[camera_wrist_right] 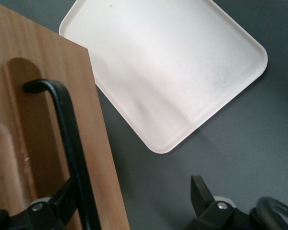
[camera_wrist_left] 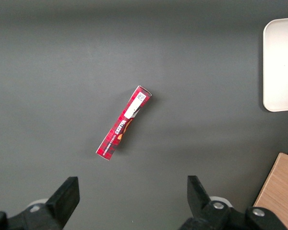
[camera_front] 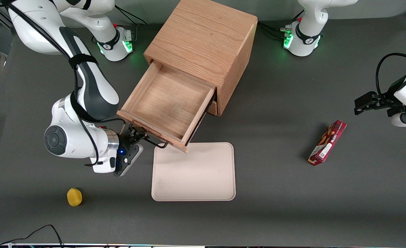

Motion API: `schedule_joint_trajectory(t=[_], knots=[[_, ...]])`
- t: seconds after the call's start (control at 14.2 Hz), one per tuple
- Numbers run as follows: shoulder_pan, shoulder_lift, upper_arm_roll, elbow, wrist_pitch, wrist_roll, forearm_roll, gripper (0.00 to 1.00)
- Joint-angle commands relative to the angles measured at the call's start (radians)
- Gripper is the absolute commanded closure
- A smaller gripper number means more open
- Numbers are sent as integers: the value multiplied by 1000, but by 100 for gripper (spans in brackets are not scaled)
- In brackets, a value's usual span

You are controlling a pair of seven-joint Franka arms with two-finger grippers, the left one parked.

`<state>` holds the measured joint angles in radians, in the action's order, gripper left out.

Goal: Open upper drawer

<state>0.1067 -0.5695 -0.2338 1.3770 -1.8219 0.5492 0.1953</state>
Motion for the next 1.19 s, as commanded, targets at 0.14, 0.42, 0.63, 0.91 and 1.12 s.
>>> schedule_joint_trajectory(t=[0.14,0.42,0.63,0.91,1.12], knots=[[7,103,14,-130,182,-34,-2,0],[8,294,13,-124,259,-379,-14,0],[8,388,7,-124,341,-659,-62,0],[5,477,51,-104,432,-978,-242,0],[-4,542,105,-44,535,-983,-240,0]])
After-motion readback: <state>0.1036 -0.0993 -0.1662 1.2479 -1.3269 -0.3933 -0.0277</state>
